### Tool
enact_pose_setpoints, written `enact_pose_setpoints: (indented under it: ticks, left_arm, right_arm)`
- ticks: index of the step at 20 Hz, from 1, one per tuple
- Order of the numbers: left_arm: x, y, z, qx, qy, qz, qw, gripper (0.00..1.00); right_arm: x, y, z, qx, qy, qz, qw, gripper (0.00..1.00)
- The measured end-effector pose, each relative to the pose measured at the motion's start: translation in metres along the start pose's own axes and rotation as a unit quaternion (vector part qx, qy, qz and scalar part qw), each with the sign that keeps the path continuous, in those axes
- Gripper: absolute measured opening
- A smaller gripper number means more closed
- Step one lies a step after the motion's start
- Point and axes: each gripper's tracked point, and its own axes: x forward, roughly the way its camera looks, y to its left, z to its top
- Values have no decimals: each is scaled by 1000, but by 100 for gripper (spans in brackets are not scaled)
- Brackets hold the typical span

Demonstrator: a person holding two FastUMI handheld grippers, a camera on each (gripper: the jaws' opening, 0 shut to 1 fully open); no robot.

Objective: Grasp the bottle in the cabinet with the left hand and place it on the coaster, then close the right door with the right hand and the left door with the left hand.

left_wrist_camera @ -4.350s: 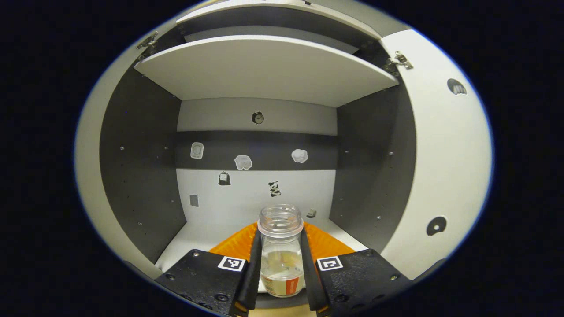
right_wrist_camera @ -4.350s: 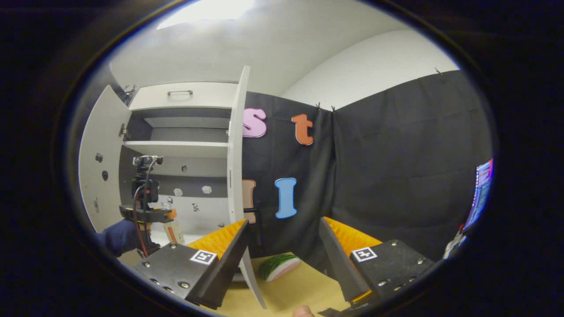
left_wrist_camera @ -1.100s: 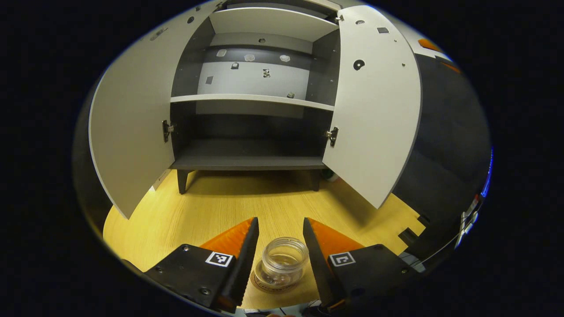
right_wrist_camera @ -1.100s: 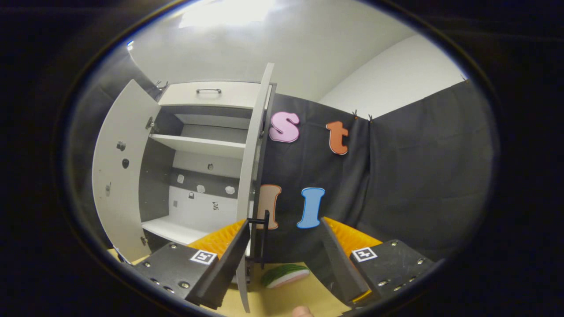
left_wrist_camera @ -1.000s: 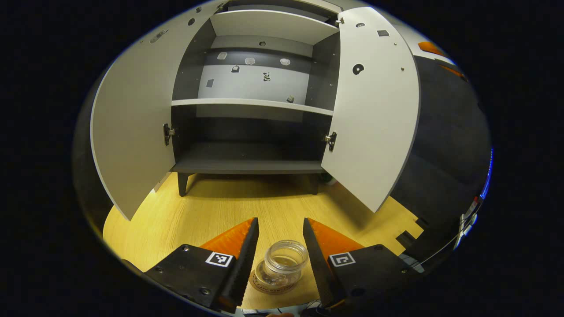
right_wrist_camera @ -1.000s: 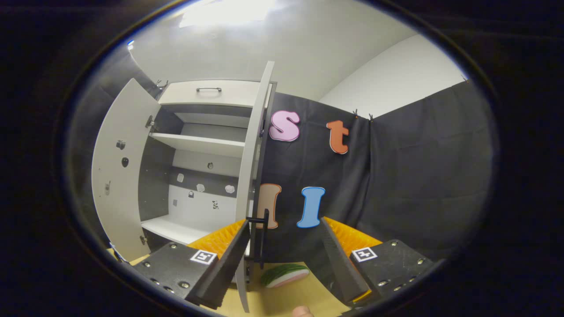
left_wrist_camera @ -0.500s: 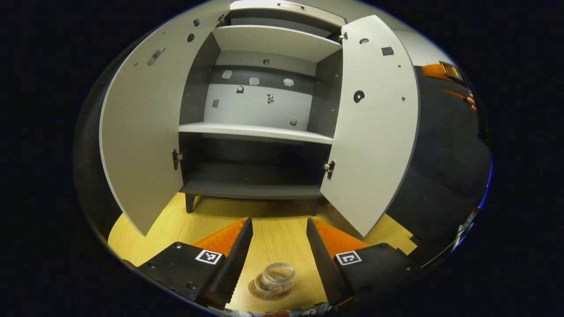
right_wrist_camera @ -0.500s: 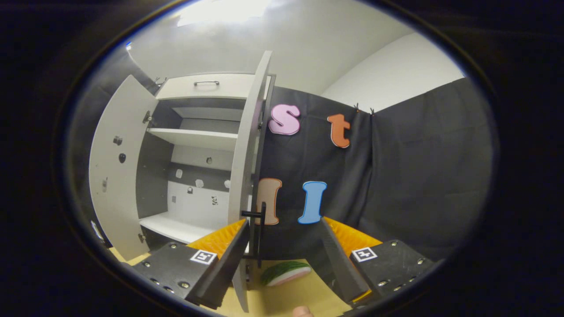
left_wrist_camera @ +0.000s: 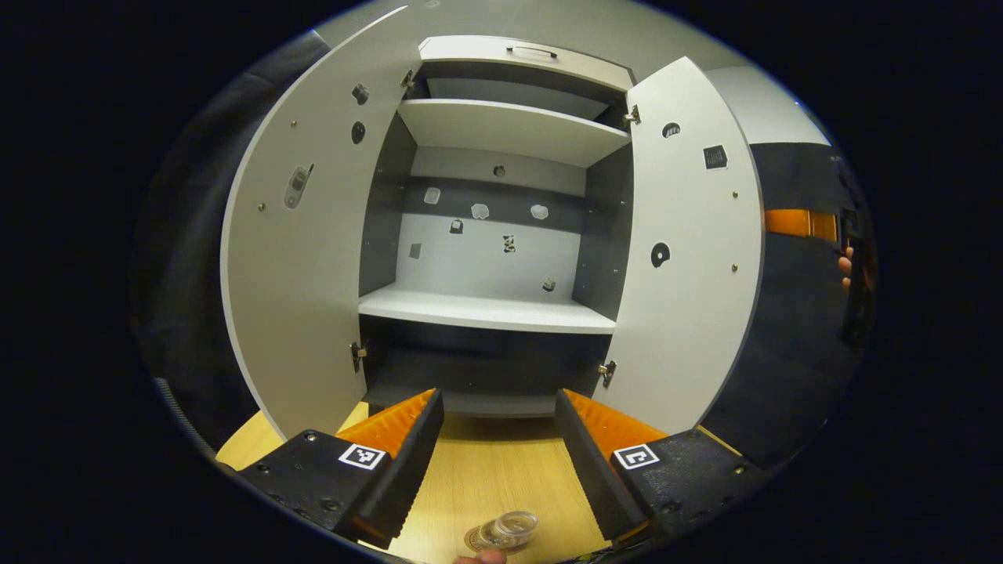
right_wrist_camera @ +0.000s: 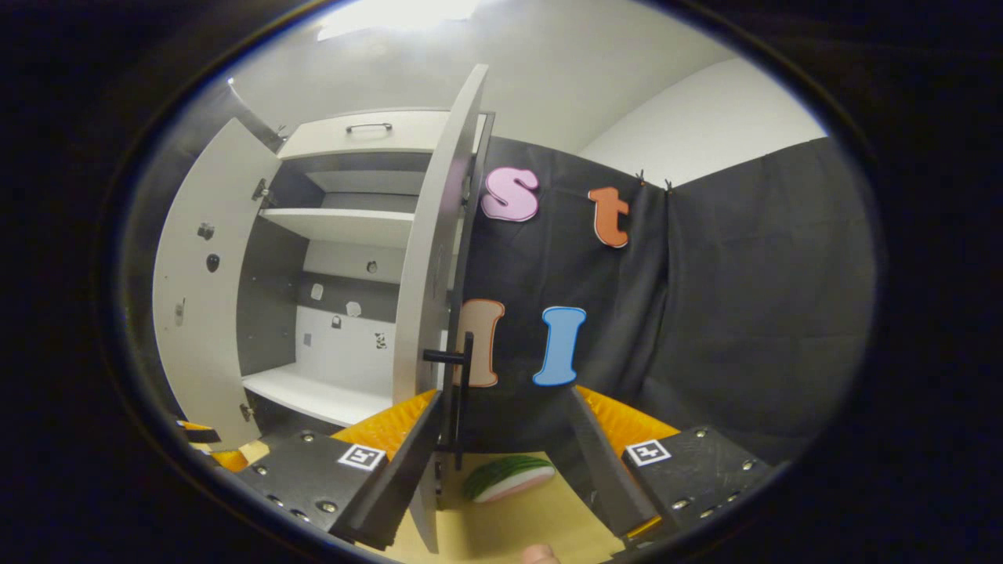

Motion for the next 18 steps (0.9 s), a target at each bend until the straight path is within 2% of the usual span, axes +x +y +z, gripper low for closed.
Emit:
enact_pose_setpoints:
  ticks: [2,3,4,6,11,18]
  left_arm:
    - [-3,8,9,4,-7,9,1000,90]
    - [-4,12,12,5,-10,14,1000,88]
    - [-6,16,15,5,-12,19,1000,88]
    - [-10,26,17,5,-13,28,999,90]
    - [-15,49,23,4,-11,44,999,90]
    - [-18,68,48,10,-34,54,998,88]
  right_arm:
    - [2,3,-4,0,5,2,1000,93]
    - [5,5,-5,0,8,5,1000,96]
    - [6,6,-7,2,12,2,1000,93]
    - [4,6,-8,13,15,4,1000,96]
    - [5,19,-8,25,15,18,999,96]
    - [4,63,-3,23,11,49,998,96]
